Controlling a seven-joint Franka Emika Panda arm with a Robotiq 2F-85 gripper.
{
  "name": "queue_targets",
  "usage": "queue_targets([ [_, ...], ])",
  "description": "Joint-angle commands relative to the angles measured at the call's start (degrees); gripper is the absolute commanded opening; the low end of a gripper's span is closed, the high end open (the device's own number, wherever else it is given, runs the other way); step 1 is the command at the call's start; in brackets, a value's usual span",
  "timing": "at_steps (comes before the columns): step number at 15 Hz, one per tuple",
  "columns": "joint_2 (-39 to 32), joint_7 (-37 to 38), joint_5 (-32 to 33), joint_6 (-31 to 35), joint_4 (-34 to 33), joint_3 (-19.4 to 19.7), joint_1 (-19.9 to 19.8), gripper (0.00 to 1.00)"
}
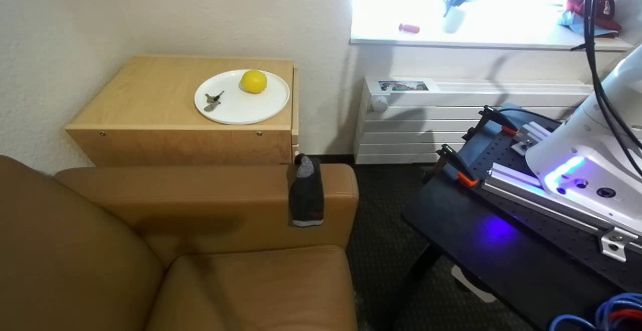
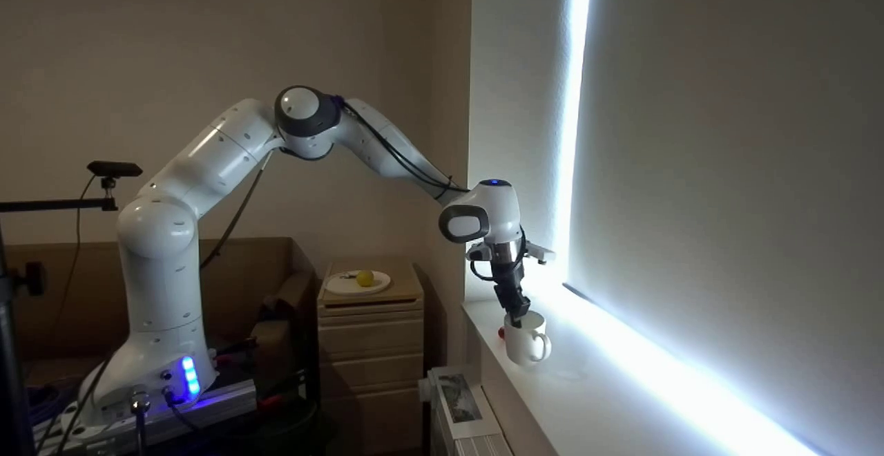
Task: Put the keys on the plate, slide the plate to the left, then put the cup on the windowsill on the right side of the nightstand
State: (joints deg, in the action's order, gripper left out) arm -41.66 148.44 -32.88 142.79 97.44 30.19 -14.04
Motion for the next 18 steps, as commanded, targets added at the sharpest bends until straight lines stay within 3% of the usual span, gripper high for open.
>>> queue_targets([
  [1, 11.13, -4.88, 9.76, -2.80, 9.83, -3.09, -0.56, 0.01],
  [4, 19.26, -9.57, 17.17, 0.19, 19.34, -3.76, 1.16, 0.01],
  [7, 28.37, -17.26, 18.68, 0.26, 28.16, -6.20, -0.01, 0.01],
  [10, 37.67, -25.03, 14.48, -5.59, 36.27, -5.30, 0.98, 0.01],
  [11, 40.80, -25.44, 15.17, -9.51, 38.03, -6.58, -1.27, 0.01],
  [12, 32.54, -21.67, 16.22, -5.78, 31.92, -6.85, -0.60, 0.01],
  [13, 34.62, -22.01, 16.31, -6.88, 33.51, -7.02, -0.98, 0.06],
  [17, 33.46, -21.68, 16.51, -6.54, 32.83, -7.24, -1.02, 0.06],
  [18, 32.97, -19.99, 17.84, -5.06, 33.38, -7.48, -0.18, 0.01],
])
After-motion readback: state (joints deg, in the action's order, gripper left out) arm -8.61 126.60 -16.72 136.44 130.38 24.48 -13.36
